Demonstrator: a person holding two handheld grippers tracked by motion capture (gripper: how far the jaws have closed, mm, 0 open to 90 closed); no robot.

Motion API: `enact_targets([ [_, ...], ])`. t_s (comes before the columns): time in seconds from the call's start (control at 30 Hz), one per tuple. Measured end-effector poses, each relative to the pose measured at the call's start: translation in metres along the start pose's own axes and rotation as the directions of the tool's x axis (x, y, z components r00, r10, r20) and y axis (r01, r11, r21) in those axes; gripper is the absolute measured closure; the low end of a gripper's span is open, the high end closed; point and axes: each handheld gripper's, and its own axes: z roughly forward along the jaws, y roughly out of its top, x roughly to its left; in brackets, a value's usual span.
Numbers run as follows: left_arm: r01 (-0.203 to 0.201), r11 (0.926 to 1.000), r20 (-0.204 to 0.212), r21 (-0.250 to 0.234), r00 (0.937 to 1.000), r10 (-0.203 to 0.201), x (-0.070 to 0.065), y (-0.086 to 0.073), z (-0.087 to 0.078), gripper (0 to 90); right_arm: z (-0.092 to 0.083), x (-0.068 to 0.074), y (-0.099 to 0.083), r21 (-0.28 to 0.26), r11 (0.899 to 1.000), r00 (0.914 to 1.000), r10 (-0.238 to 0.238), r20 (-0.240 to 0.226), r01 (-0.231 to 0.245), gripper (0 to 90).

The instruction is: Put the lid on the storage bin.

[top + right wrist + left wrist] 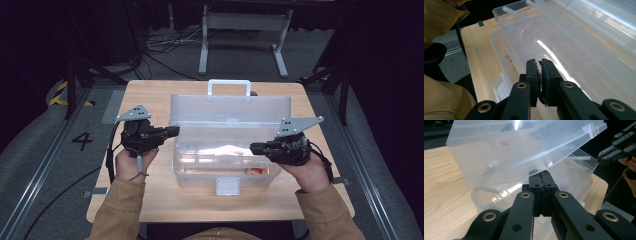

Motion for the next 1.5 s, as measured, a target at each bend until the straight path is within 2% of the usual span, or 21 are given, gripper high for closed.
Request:
enact_targets([
  [0.1, -0.007, 0.9999, 0.003, 0.009, 1.0, 0.007, 0.0, 0.0, 0.0, 89.6, -0.008, -0.005, -0.004, -0.031, 0.999, 0.9989, 0.033, 0.034, -0.031, 85.2],
  [0.17, -0.015, 0.9997, 0.005, 0.02, 0.9999, 0.014, 0.0, -0.001, 0.0, 89.5, -0.01, -0.007, -0.006, -0.036, 0.998, 0.9983, 0.045, 0.038, -0.044, 85.2],
  [0.3, -0.003, 0.9995, 0.012, 0.031, 0.9999, 0.002, 0.0, -0.001, 0.0, 89.5, -0.019, -0.014, -0.014, -0.041, 0.995, 0.9941, 0.089, 0.062, -0.086, 86.6],
  [0.43, 0.002, 0.999, 0.005, 0.044, 1.0, -0.002, 0.0, -0.002, 0.0, 89.5, -0.031, -0.02, -0.021, -0.043, 0.996, 0.993, 0.084, 0.083, -0.081, 88.5],
  [0.63, 0.002, 0.9981, 0.013, 0.062, 0.9999, -0.003, 0.001, -0.002, 0.0, 89.3, -0.046, -0.032, -0.031, -0.058, 0.987, 0.9842, 0.154, 0.087, -0.15, 88.8],
  [0.93, 0.006, 0.9948, 0.016, 0.102, 0.9998, -0.008, 0.0, -0.003, 0.0, 89.0, -0.048, -0.04, -0.037, -0.036, 0.979, 0.9759, 0.201, 0.086, -0.198, 88.7],
  [1.03, 0.005, 0.9907, 0.015, 0.136, 0.9999, -0.008, 0.0, -0.004, 0.0, 88.9, -0.048, -0.04, -0.037, -0.025, 0.978, 0.9746, 0.209, 0.079, -0.208, 88.6],
  [1.23, 0.007, 0.9855, 0.021, 0.169, 0.9997, -0.01, 0.0, -0.004, 0.0, 88.4, -0.048, -0.042, -0.039, 0.003, 0.974, 0.9722, 0.224, 0.069, -0.225, 88.7],
  [1.3, 0.02, 0.9815, 0.022, 0.19, 0.9995, -0.024, 0.0, -0.005, 0.001, 88.1, -0.048, -0.043, -0.039, 0.009, 0.973, 0.9707, 0.23, 0.069, -0.231, 88.6],
  [1.5, 0.021, 0.9705, 0.019, 0.24, 0.9995, -0.027, 0.0, -0.005, 0.003, 88.1, -0.049, -0.045, -0.041, 0.028, 0.969, 0.9669, 0.243, 0.078, -0.246, 88.7],
])
